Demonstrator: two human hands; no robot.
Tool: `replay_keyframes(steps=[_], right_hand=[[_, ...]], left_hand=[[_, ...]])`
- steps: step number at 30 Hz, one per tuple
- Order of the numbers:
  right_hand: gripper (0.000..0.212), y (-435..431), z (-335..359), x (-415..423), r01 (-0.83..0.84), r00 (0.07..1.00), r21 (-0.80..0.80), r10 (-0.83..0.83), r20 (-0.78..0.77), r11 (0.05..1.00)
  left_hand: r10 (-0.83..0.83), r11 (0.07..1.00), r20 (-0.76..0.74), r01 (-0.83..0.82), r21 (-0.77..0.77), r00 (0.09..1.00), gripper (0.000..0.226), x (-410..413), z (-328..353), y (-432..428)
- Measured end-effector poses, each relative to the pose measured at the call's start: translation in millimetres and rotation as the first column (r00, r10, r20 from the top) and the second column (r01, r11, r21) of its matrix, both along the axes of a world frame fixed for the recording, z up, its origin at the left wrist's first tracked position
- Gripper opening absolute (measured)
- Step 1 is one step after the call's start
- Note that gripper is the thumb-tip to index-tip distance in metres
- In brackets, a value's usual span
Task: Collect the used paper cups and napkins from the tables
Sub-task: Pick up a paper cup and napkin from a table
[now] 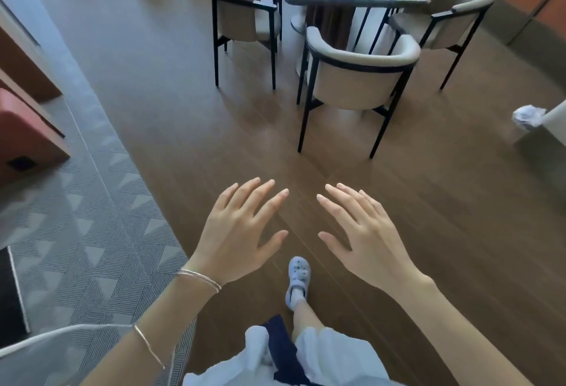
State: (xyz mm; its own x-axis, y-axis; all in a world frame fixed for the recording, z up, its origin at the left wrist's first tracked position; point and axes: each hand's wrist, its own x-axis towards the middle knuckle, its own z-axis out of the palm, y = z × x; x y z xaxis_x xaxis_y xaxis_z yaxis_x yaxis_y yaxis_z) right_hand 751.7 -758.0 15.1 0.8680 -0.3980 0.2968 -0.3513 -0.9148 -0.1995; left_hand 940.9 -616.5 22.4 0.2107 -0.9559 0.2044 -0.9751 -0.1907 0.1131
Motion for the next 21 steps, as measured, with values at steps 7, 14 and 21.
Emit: replay_keyframes(steps=[7, 14, 21], right_hand=[[0.05, -80.6, -10.3, 69.5, -0.038, 0.999, 0.023, 0.038, -0.018, 0.999], [0.05, -201.4, 13.6, 154.0, -0.07, 0.997, 0.014, 0.07, -0.014, 0.997], [0.052, -288.9, 24.9, 217.7, -0.048, 0.999, 0.001, 0.048, 0.023, 0.999]], left_hand=[[0.047, 0.999, -0.004, -0.047, 0.025, 0.999, 0.056, 60.2, -11.9, -72.2], [0.082, 0.997, 0.002, -0.082, 0.003, 0.997, 0.056, 138.6, 6.0, -182.8], [0.122, 0.992, -0.022, -0.123, -0.037, 0.992, 0.056, 196.6, 15.0, -271.7]])
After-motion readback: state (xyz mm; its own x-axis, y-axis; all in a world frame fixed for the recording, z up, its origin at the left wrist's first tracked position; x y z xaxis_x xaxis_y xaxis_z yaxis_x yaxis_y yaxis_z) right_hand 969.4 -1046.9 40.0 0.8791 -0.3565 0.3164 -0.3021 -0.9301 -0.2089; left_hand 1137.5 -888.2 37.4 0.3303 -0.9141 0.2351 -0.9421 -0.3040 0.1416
